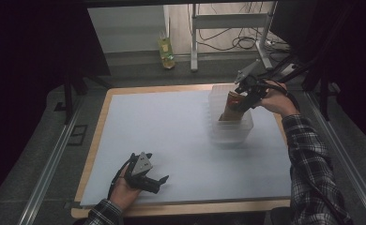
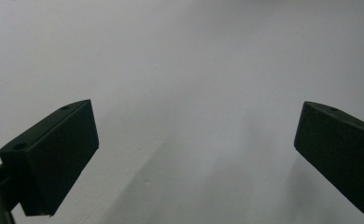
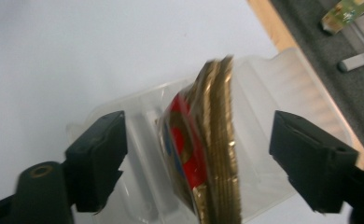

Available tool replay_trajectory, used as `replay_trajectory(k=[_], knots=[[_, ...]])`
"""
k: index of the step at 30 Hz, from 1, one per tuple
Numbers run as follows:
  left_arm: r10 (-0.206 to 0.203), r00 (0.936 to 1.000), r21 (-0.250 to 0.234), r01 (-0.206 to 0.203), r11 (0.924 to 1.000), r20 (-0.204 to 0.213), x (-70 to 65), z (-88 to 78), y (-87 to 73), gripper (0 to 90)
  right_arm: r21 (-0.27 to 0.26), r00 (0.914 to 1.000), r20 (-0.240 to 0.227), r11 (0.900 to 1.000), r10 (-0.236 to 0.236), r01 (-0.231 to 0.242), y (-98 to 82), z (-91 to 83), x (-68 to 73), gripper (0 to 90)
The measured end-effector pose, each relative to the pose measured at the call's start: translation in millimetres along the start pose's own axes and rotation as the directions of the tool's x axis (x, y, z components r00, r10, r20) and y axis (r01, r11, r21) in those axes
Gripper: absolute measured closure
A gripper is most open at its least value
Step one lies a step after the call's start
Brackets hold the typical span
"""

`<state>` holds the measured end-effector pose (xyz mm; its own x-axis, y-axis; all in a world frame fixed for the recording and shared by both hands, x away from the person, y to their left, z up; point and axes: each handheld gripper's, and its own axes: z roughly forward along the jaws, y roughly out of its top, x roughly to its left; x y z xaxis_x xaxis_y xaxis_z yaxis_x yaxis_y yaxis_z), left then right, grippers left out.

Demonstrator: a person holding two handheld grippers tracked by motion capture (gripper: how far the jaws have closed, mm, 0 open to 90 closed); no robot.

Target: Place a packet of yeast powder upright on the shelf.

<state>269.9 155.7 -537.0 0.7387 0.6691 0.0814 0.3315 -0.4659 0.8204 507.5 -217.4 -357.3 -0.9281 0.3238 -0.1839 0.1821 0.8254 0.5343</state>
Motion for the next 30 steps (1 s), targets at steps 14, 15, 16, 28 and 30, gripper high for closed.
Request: replay_trajectory(k=[14,15,16,28,30], knots=[[0.006,1.0000,0.000,-0.006,1.0000,-0.004,-0.4,-0.2,0.3,0.0,-0.091,0.9972,0.020,0.993,0.073,-0.071,1.3,-18.9,11.0,6.1],[0.006,1.0000,0.000,-0.006,1.0000,-0.004,-0.4,-0.2,0.2,0.0,-0.094,0.9966,0.022,0.993,0.079,-0.077,1.3,-20.0,12.0,5.7],[0.006,1.0000,0.002,-0.006,1.0000,-0.004,-0.4,-0.4,0.1,0.0,-0.095,0.9952,0.026,0.991,0.094,-0.091,1.1,-21.0,12.7,5.7],[0.007,0.9999,0.004,-0.007,1.0000,-0.010,0.1,-1.2,-0.4,0.0,-0.141,0.9772,0.028,0.969,0.210,-0.205,-5.9,-31.0,26.2,4.5],[0.007,0.9999,0.003,-0.007,1.0000,-0.008,0.2,-1.3,-0.4,0.0,-0.153,0.9758,0.029,0.966,0.217,-0.210,-6.7,-32.5,29.8,4.3]])
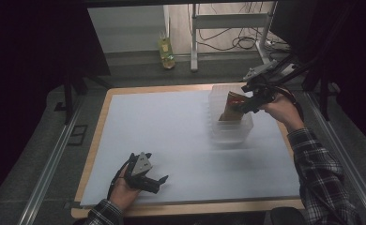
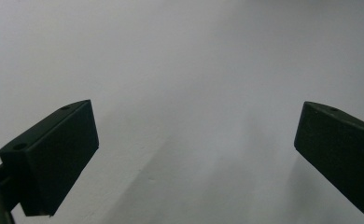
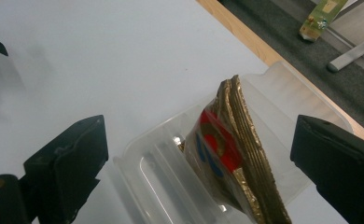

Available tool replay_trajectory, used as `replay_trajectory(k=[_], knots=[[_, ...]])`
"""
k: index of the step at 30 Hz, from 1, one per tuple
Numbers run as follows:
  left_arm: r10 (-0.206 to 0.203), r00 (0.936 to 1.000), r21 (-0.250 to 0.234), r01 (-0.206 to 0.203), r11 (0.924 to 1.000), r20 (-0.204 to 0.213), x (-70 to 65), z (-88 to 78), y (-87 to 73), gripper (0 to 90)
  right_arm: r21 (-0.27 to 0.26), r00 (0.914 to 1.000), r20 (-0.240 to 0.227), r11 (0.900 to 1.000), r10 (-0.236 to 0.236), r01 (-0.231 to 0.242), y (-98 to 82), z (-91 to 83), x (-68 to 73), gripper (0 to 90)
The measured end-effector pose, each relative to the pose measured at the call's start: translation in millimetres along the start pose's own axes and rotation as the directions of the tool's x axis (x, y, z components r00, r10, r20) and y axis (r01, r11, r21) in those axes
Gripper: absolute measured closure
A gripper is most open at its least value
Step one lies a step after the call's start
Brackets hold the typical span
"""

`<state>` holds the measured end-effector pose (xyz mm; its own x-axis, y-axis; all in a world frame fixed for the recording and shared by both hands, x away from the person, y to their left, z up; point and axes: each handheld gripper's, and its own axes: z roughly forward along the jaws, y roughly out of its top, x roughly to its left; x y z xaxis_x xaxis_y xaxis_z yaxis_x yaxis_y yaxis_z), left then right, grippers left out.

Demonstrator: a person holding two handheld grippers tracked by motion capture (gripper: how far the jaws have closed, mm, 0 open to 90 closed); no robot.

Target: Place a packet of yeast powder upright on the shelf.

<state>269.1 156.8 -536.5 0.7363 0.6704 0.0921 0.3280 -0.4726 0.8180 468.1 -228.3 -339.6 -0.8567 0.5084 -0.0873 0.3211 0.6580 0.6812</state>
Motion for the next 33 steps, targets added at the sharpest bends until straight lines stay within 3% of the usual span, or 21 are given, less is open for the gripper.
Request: replay_trajectory(k=[5,13,23,33], knots=[[-0.059,0.9979,-0.035,0.060,0.9976,0.024,4.9,-3.3,-0.5,0.1,-0.034,0.9999,0.009,0.999,0.009,-0.008,-2.2,-5.3,4.5,4.2],[-0.089,0.9948,-0.038,0.091,0.9951,0.049,7.7,-3.7,-0.4,1.3,-0.045,0.9996,0.026,0.999,0.013,-0.012,-9.0,-10.9,12.4,3.6],[-0.141,0.9898,-0.061,0.142,0.9880,0.022,13.3,-7.0,-1.8,0.0,-0.057,0.9991,0.032,0.998,0.029,-0.027,-19.8,-19.3,20.1,2.7],[-0.115,0.9929,-0.036,0.116,0.9926,0.028,9.8,-4.6,-1.2,0.0,-0.076,0.9990,0.026,0.996,0.037,-0.035,-30.8,-26.1,31.4,1.3]])
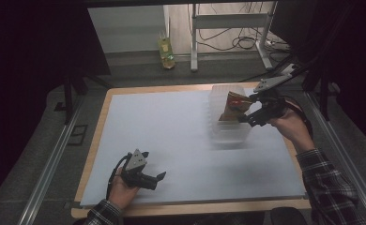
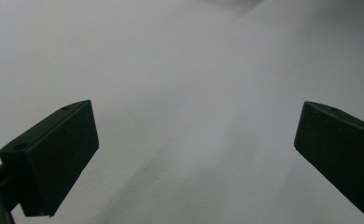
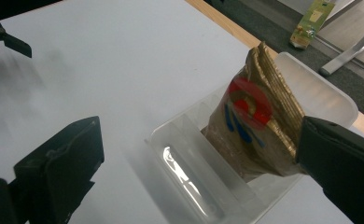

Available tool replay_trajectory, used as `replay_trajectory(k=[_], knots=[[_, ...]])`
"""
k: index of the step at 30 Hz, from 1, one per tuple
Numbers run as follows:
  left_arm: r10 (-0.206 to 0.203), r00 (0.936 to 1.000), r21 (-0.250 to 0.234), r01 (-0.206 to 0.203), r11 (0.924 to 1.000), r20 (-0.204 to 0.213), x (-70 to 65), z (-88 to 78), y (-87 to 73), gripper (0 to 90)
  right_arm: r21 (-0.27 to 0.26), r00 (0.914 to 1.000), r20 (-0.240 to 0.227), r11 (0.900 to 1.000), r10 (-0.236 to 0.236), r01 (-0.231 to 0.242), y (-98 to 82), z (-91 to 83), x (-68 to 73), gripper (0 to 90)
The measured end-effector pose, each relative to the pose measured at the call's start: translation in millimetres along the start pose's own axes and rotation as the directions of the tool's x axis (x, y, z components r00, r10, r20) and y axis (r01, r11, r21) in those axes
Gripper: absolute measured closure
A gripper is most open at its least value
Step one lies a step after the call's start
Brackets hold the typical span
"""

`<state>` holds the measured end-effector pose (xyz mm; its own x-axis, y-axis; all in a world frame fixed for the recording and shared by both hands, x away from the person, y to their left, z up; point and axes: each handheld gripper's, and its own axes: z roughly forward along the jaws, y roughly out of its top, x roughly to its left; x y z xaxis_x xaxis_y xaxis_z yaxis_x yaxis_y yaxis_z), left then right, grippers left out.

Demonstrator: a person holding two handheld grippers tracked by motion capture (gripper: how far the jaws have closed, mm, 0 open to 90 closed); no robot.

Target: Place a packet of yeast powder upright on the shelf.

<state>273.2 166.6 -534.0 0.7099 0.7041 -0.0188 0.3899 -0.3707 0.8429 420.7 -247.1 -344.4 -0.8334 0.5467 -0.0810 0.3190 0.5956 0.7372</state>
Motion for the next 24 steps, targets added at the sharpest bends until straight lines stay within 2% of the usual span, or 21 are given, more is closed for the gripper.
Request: replay_trajectory(k=[15,24], knots=[[0.016,0.9999,0.010,-0.016,0.9998,-0.003,-2.2,0.1,0.8,0.0,-0.035,0.9997,-0.002,0.999,0.025,-0.025,-25.0,-9.2,20.6,0.7],[0.027,0.9996,0.012,-0.027,0.9996,-0.003,-3.3,0.7,0.8,0.0,-0.039,0.9995,0.005,0.999,0.030,-0.030,-37.6,-15.4,32.6,0.4]])
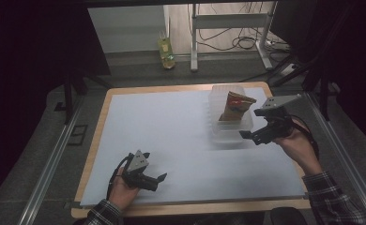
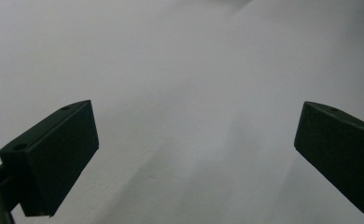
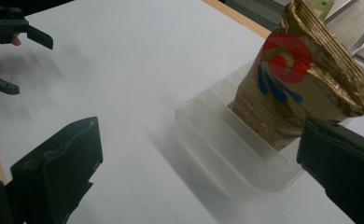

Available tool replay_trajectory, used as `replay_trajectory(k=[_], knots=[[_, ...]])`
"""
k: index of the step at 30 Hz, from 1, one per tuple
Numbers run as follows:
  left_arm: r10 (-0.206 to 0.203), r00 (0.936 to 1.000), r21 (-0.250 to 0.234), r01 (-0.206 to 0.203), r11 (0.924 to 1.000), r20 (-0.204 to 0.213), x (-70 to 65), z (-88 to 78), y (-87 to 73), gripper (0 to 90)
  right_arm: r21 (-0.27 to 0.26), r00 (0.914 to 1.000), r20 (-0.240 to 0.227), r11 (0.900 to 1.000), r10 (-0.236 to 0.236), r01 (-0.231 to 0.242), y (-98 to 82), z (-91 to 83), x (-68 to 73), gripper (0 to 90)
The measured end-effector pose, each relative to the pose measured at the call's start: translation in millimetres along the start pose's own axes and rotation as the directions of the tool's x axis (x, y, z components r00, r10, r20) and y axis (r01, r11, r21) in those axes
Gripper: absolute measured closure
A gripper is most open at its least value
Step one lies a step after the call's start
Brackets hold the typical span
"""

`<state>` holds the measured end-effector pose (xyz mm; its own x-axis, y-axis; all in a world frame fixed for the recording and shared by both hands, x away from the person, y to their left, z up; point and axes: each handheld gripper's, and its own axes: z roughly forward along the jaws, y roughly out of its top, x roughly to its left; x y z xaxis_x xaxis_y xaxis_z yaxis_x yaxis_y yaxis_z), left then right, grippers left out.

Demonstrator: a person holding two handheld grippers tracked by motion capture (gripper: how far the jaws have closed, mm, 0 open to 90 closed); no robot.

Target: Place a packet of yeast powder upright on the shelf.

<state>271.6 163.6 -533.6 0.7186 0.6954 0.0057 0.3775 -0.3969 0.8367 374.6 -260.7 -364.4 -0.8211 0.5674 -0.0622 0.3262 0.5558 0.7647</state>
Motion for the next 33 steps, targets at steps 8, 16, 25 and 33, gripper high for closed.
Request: replay_trajectory(k=[8,16,25,33], knots=[[0.004,1.0000,0.000,-0.004,1.0000,-0.003,-0.5,0.0,0.0,0.0,-0.009,1.0000,-0.008,1.000,0.004,-0.004,-9.8,-4.1,7.9,0.4],[0.013,0.9999,0.005,-0.013,0.9999,-0.002,-0.9,0.3,-0.1,0.0,-0.009,0.9997,0.002,1.000,0.023,-0.023,-20.0,-5.3,15.1,0.4],[0.015,0.9999,0.004,-0.015,0.9999,-0.003,-1.3,0.8,-0.3,0.0,-0.002,0.9999,-0.007,1.000,0.015,-0.015,-29.1,-2.6,26.7,0.3],[0.018,0.9998,0.004,-0.018,0.9998,-0.002,-1.4,1.0,-0.4,0.0,0.001,0.9996,-0.029,1.000,0.003,-0.003,-36.1,1.4,38.0,0.3]])
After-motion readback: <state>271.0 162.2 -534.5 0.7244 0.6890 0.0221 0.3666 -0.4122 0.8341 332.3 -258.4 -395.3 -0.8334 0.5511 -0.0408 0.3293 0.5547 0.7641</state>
